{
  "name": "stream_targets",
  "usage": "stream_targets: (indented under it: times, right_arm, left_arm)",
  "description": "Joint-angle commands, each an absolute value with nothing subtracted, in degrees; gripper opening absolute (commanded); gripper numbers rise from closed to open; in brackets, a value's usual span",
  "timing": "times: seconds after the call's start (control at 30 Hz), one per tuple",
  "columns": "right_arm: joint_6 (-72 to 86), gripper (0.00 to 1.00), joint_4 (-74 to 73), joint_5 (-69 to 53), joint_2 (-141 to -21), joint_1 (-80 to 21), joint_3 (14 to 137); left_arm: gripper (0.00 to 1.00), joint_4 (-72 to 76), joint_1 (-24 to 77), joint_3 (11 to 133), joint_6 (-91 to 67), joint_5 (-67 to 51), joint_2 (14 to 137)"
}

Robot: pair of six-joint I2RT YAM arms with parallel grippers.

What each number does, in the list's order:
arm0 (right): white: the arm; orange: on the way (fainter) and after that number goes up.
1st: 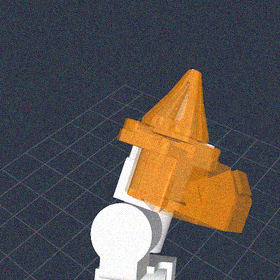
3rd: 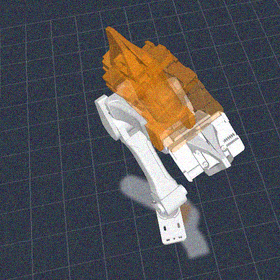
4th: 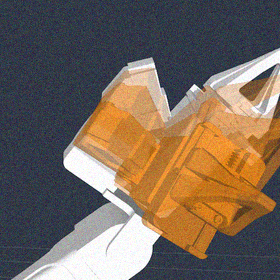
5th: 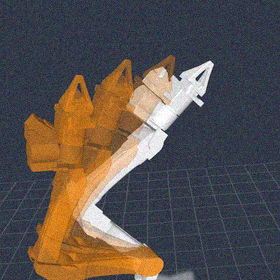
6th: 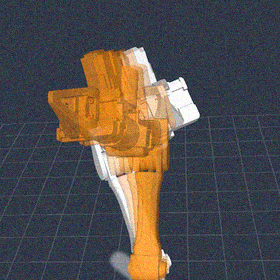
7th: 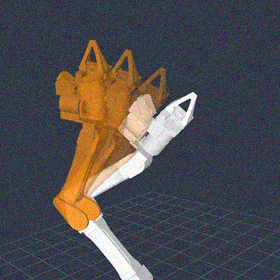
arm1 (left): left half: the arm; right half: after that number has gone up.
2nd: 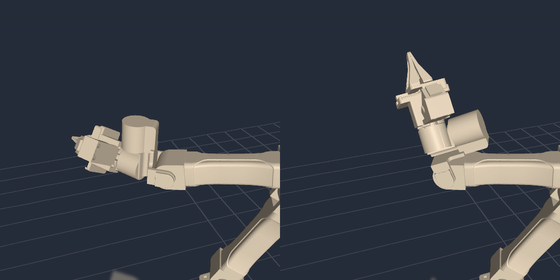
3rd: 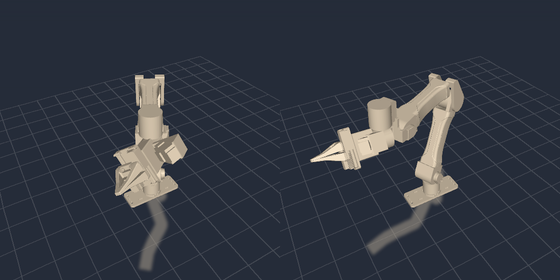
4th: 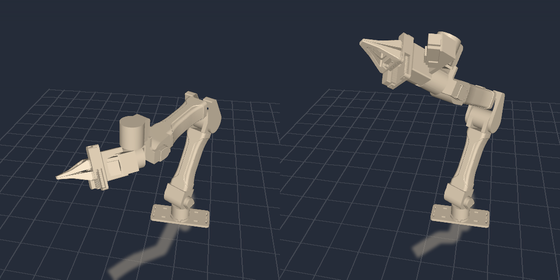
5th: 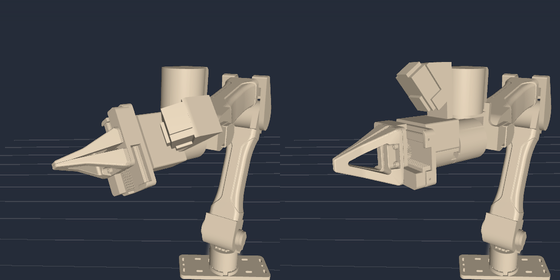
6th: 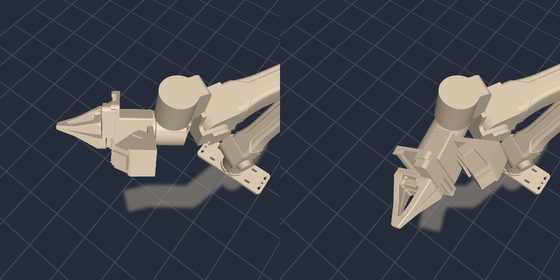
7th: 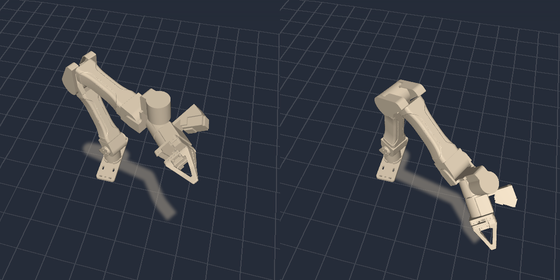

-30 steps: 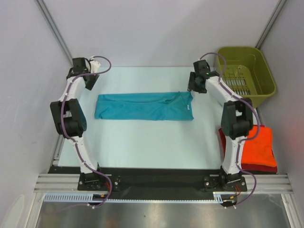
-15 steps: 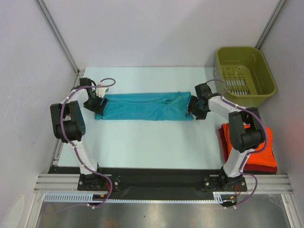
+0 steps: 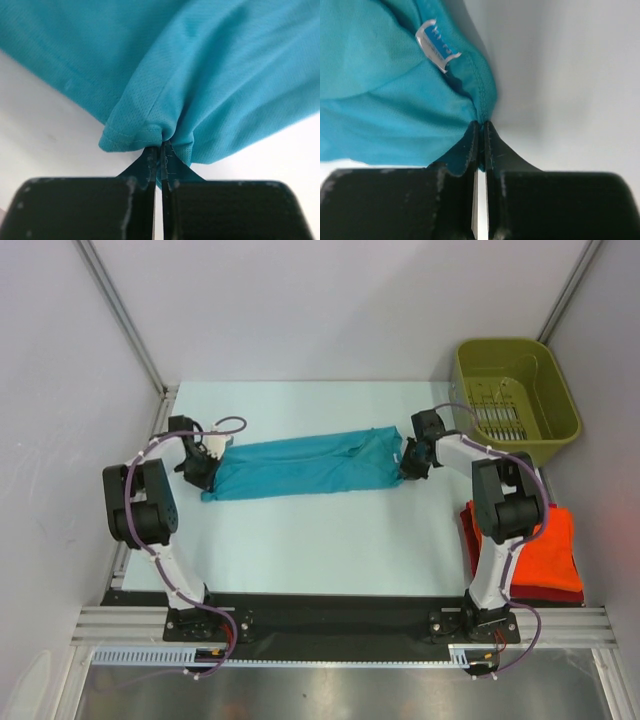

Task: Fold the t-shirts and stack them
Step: Fold the tshirt

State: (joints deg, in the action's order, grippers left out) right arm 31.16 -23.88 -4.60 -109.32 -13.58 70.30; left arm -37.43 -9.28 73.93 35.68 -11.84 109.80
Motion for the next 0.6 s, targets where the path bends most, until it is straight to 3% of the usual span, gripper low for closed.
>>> stream_targets:
  times: [0.0, 0.07, 0.17, 0.2, 0.27, 0.3, 0.33, 0.4, 0.57]
  right_arm:
    - [25.6, 0.0, -22.6, -2.6, -114.5, -11.9, 79.8]
    - [22.3, 0.0, -22.9, -2.9, -119.6, -11.9, 85.2]
    - [19.9, 0.0, -24.0, -4.7, -127.8, -12.1, 97.1]
    - [19.9, 0.0, -25.1, -4.8, -129.8, -12.2, 103.6]
    - [20.0, 0.0, -26.6, -5.3, -135.8, -12.7, 110.2]
    - [20.8, 0.0, -28.0, -5.5, -137.6, -12.8, 116.2]
    - [21.2, 0.01, -28.7, -5.5, -139.7, -13.0, 119.8]
    - [22.1, 0.02, -30.5, -5.3, -144.8, -13.4, 125.4]
    - [25.7, 0.04, -30.2, -4.0, -150.5, -14.1, 137.6]
  left_arm:
    - [0.0, -50.2, -8.7, 67.3, 41.5, -17.8, 105.7]
    - [0.0, -56.7, -6.5, 63.1, 45.6, -20.3, 104.3]
    - [0.15, -63.8, -0.5, 56.0, 53.9, -23.6, 101.1]
    - [0.36, -64.5, 2.7, 54.2, 56.9, -24.0, 98.8]
    - [0.58, -66.1, 9.0, 50.9, 59.2, -27.1, 96.1]
    - [0.86, -66.4, 10.6, 50.7, 60.3, -29.1, 93.4]
    - [1.0, -68.7, 11.8, 51.1, 60.8, -31.2, 92.4]
    - [1.0, -72.2, 12.4, 55.6, 62.8, -37.6, 91.0]
    - [1.0, -74.3, 3.5, 68.8, 60.0, -38.2, 87.9]
